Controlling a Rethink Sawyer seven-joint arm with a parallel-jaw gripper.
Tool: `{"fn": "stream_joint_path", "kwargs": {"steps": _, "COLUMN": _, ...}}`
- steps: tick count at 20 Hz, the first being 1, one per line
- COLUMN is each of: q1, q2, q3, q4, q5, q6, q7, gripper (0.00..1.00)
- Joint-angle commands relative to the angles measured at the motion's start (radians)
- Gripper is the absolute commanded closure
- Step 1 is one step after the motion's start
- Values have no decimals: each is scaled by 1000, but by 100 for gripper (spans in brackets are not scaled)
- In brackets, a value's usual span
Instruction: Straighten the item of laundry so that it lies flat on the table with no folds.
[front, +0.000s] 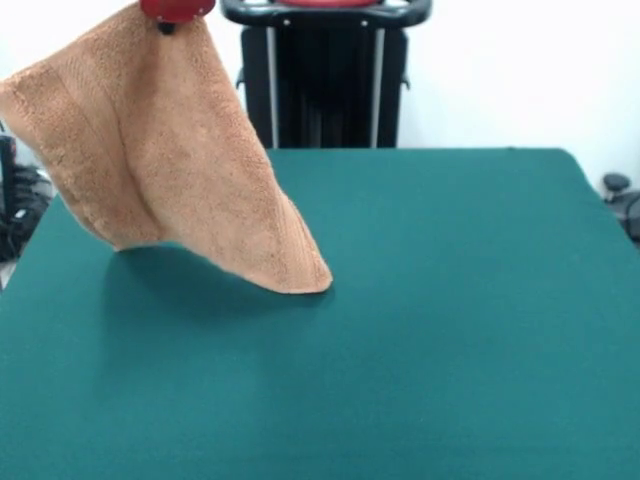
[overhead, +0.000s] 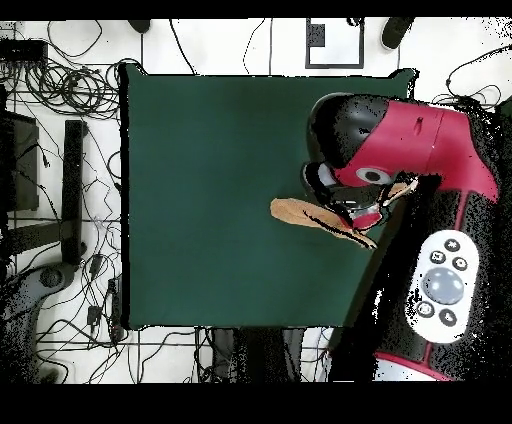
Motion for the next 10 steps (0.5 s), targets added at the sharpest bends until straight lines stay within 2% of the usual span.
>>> {"fn": "stream_joint_path", "kwargs": {"steps": 1, "q1": 10, "q2": -19, "q3": 42, "q4": 77, "q5": -3, "q6": 46, "q7": -38, "gripper": 100}}
{"fn": "stream_joint_path", "kwargs": {"steps": 8, "q1": -37, "q2": -14, "q3": 72, "q4": 155, "q5": -20, "q6": -170, "q7": -97, "gripper": 100}}
{"fn": "stream_joint_path", "kwargs": {"steps": 10, "q1": -39, "q2": -18, "q3": 72, "q4": 160, "q5": -26, "q6": -195, "q7": -100, "gripper": 100}}
